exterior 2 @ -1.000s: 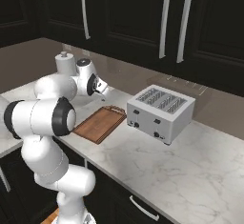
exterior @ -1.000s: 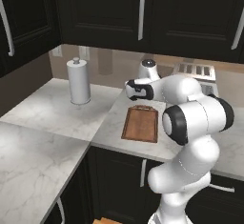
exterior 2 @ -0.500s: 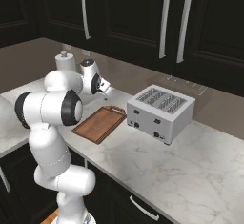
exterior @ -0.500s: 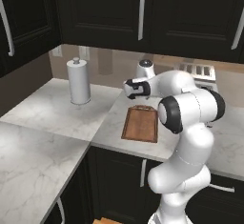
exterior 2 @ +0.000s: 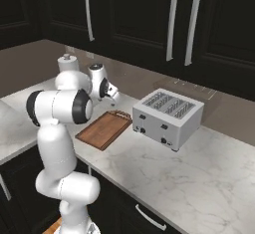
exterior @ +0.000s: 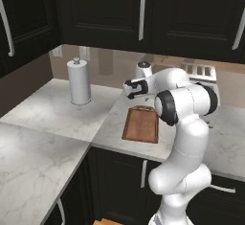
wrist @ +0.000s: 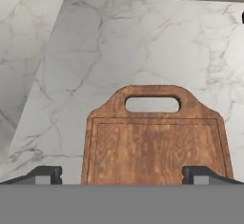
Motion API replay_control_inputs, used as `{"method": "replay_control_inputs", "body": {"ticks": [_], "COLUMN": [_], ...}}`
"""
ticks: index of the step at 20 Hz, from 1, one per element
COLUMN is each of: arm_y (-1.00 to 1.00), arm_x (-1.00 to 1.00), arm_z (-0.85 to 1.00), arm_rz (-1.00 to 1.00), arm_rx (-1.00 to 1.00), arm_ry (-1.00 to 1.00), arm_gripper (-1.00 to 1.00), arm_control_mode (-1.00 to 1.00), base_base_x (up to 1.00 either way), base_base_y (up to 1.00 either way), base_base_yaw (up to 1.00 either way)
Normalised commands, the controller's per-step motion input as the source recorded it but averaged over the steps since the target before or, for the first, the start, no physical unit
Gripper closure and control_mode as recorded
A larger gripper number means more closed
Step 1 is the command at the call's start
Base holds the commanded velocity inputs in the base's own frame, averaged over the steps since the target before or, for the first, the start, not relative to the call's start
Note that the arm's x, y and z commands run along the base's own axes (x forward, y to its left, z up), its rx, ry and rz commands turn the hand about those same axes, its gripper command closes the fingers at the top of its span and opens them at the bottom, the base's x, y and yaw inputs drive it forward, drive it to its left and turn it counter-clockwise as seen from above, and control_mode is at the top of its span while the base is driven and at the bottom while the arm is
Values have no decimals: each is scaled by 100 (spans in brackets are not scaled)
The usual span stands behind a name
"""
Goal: Move the cutting board and knife to the sink. Then move spray from the cabinet to the counter.
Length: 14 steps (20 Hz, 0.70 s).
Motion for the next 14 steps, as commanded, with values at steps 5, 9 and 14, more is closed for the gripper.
{"method": "replay_control_inputs", "body": {"ticks": [5,9,14], "arm_y": [-4,-6,-14], "arm_x": [29,28,14], "arm_z": [-28,-23,-14], "arm_rz": [0,0,0], "arm_rx": [0,0,0], "arm_ry": [5,3,1], "arm_gripper": [-100,-100,-100], "arm_control_mode": [-100,-100,-100], "base_base_x": [0,0,0], "base_base_y": [0,0,0], "base_base_yaw": [0,0,0]}}
